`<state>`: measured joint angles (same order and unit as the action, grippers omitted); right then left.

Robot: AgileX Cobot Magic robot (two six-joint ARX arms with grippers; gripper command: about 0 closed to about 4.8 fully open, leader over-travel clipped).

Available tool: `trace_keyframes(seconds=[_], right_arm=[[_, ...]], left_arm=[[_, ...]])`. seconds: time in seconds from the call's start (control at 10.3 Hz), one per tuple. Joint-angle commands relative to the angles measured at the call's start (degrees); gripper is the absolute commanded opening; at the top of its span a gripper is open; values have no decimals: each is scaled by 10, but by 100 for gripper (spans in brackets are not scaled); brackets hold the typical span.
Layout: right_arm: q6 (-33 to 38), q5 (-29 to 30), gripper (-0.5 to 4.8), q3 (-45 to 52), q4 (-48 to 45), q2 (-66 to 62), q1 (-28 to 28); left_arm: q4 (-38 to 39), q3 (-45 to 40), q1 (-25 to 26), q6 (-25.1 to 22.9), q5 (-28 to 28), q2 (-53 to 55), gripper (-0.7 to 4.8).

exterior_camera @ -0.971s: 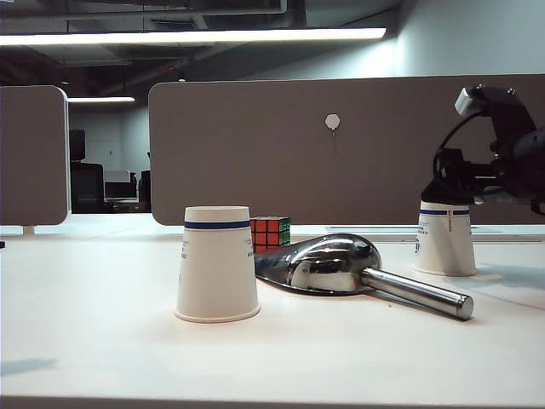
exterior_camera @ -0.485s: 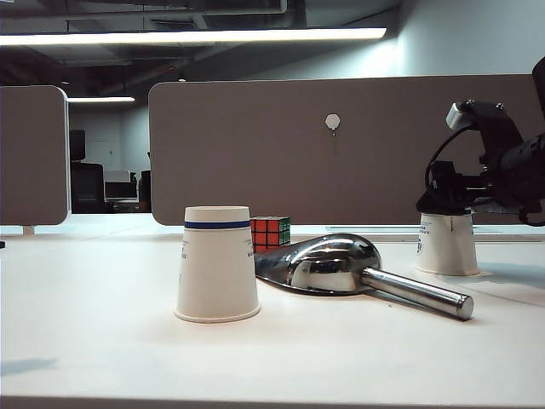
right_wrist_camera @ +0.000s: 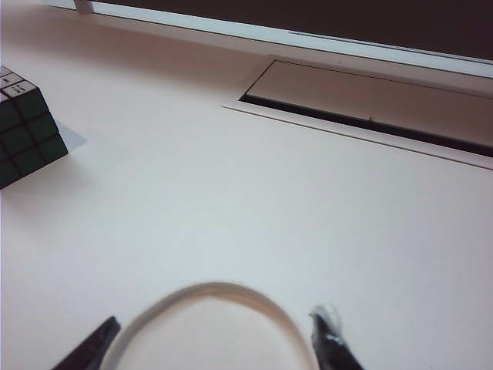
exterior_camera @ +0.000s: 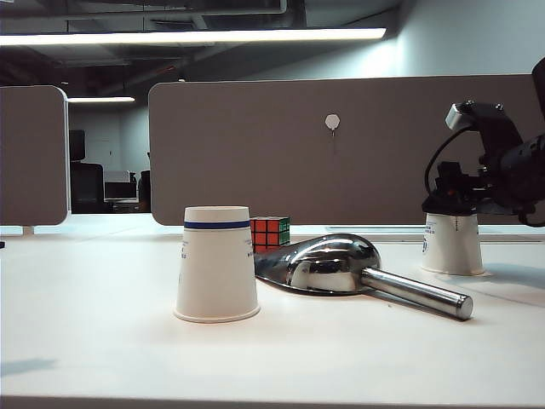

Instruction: Carefully pick up the cup on the right and stack it on top of the cup on the left.

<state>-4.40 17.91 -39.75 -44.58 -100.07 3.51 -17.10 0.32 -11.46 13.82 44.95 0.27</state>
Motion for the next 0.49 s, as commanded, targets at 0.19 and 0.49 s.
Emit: trace_keyframes(seconds=[0.19,0.49], right_arm=[[-1,19,304,-2,-11,1,1],[75,82,304,-3,-128,2,8]], left_arm=[[-6,2,0,1,3,0,-5],[-6,2,0,1,3,0,-5]])
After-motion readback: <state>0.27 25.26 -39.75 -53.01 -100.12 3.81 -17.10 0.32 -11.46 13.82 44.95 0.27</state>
